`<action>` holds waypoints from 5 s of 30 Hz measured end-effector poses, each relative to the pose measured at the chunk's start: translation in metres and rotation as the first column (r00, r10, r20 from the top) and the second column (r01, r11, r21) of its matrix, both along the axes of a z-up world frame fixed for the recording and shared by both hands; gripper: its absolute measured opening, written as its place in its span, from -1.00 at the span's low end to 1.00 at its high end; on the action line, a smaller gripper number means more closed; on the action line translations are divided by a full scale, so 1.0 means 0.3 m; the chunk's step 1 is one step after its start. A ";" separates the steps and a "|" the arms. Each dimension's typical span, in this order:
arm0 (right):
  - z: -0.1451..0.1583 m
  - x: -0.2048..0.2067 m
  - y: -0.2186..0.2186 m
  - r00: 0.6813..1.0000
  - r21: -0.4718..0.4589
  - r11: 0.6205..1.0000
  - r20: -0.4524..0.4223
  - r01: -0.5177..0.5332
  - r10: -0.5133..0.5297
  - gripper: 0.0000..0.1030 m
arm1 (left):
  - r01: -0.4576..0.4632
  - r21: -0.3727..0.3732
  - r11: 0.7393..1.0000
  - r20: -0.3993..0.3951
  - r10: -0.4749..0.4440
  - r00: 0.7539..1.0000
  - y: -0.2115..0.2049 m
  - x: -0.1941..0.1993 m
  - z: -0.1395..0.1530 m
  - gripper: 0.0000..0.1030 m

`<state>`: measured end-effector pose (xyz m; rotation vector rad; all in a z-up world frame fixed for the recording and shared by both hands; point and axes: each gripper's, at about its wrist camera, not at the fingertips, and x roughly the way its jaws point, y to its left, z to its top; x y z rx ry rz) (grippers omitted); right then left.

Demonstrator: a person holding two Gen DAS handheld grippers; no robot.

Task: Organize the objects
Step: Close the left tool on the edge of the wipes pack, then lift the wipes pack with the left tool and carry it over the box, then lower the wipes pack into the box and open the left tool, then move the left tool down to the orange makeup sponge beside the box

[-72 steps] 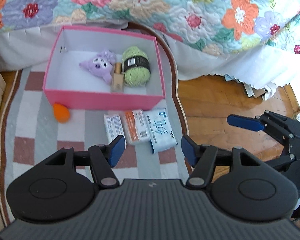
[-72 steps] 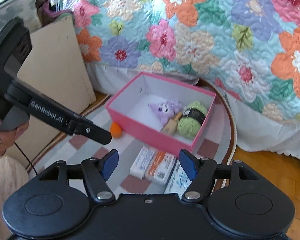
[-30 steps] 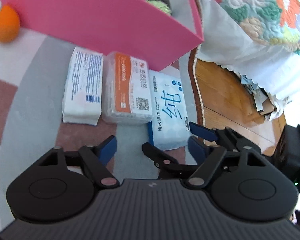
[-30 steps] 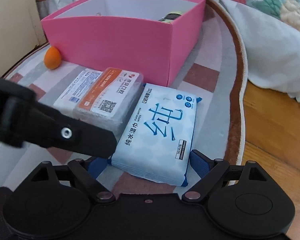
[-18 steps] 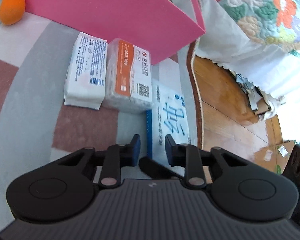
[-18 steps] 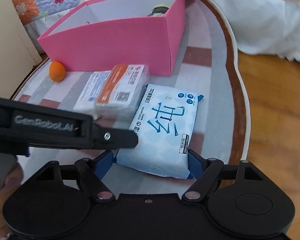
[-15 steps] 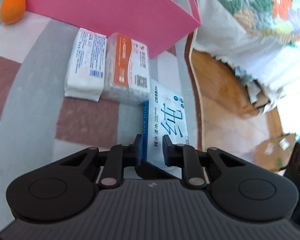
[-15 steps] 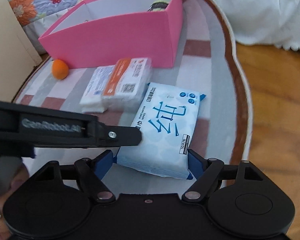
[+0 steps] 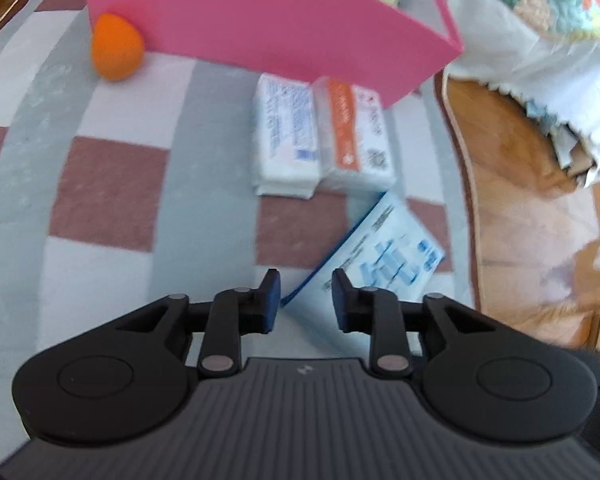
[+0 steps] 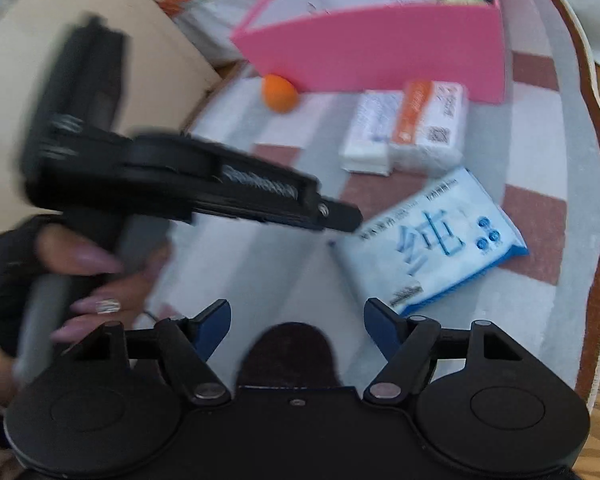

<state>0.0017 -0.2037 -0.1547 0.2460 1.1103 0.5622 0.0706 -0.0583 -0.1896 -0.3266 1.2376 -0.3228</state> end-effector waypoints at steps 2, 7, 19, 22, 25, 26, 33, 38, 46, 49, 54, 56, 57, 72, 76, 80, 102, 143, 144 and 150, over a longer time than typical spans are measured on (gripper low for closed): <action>0.034 -0.007 -0.005 0.998 -0.051 0.999 0.056 0.002 0.000 0.51 | 0.005 0.021 1.000 -0.016 -0.004 1.000 0.016 -0.011 -0.009 -0.47; 0.006 0.063 -0.048 0.985 -0.267 0.962 0.170 0.057 -0.011 0.52 | -0.011 -0.037 0.999 -0.076 0.008 0.997 0.001 -0.024 -0.045 -0.42; -0.119 0.226 -0.210 0.992 -0.179 0.977 0.068 0.114 -0.103 0.15 | -0.071 -0.050 0.996 -0.064 0.068 0.996 -0.054 -0.055 -0.060 -0.53; -0.116 0.193 -0.202 0.993 -0.165 0.979 0.029 0.119 -0.115 0.08 | -0.117 -0.065 0.991 -0.071 0.112 0.991 -0.025 -0.048 -0.063 -0.60; -0.113 0.148 -0.187 0.994 -0.136 0.985 -0.017 0.109 -0.112 -0.05 | -0.133 -0.065 0.989 -0.052 0.130 0.990 -0.001 -0.043 -0.054 -0.59; -0.112 0.131 -0.181 0.994 -0.130 0.986 -0.020 0.103 -0.107 -0.06 | -0.135 -0.072 0.988 -0.052 0.131 0.990 0.006 -0.040 -0.052 -0.59; -0.106 0.063 -0.165 0.996 -0.180 0.979 0.016 0.092 -0.091 -0.19 | -0.157 -0.038 0.987 -0.078 0.153 0.985 0.012 -0.052 -0.058 -0.57; -0.102 0.066 -0.146 0.997 -0.238 0.968 0.023 0.073 -0.070 -0.19 | -0.145 -0.060 0.988 -0.078 0.140 0.987 -0.003 -0.085 -0.061 -0.53; -0.055 0.025 -0.081 0.998 -0.271 0.961 0.035 0.060 -0.052 -0.18 | -0.085 -0.043 0.995 0.026 0.086 0.996 -0.006 -0.140 -0.004 -0.56; 0.000 -0.002 -0.049 0.996 -0.284 0.957 0.077 0.061 -0.040 -0.18 | -0.100 -0.082 0.992 0.055 0.105 0.993 0.043 -0.168 0.044 -0.55; 0.112 -0.027 0.004 0.985 -0.266 0.962 0.171 0.061 -0.015 -0.13 | -0.109 -0.088 0.990 0.167 0.122 0.978 0.110 -0.209 0.169 -0.55; 0.162 -0.026 0.023 0.979 -0.262 0.963 0.206 0.059 -0.004 -0.13 | -0.117 -0.094 0.989 0.204 0.134 0.970 0.137 -0.220 0.228 -0.56; 0.184 -0.026 0.033 0.974 -0.258 0.964 0.225 0.058 0.001 -0.12 | -0.122 -0.100 0.988 0.218 0.141 0.966 0.150 -0.225 0.254 -0.56; 0.496 0.118 0.149 0.883 -0.306 0.952 0.454 0.027 0.121 -0.03 | -0.123 -0.053 0.991 0.379 0.134 0.916 0.259 -0.097 0.591 -0.55; 0.541 0.229 0.173 0.878 -0.289 0.957 0.464 0.025 0.117 -0.01 | -0.124 -0.045 0.991 0.399 0.132 0.908 0.288 0.034 0.646 -0.54; 0.530 0.359 0.181 0.877 -0.262 0.964 0.471 0.042 0.089 0.04 | -0.108 -0.045 0.993 0.404 0.117 0.907 0.306 0.192 0.639 -0.55; 0.091 0.861 0.072 0.994 -0.013 0.994 0.039 0.106 -0.106 0.04 | -0.075 0.159 0.984 0.135 0.054 0.989 0.261 0.691 0.205 -0.54; 0.356 0.539 0.088 0.943 -0.094 0.995 0.332 0.033 0.000 0.10 | -0.129 0.147 0.981 0.241 0.091 0.966 0.284 0.442 0.510 -0.21; 0.375 0.517 0.098 0.940 -0.090 0.996 0.341 0.022 0.010 0.10 | -0.128 0.146 0.981 0.242 0.090 0.966 0.298 0.419 0.528 -0.20; 0.454 0.405 0.179 0.918 -0.070 0.996 0.389 -0.060 0.083 0.16 | -0.133 0.140 0.981 0.268 0.092 0.959 0.371 0.300 0.591 -0.15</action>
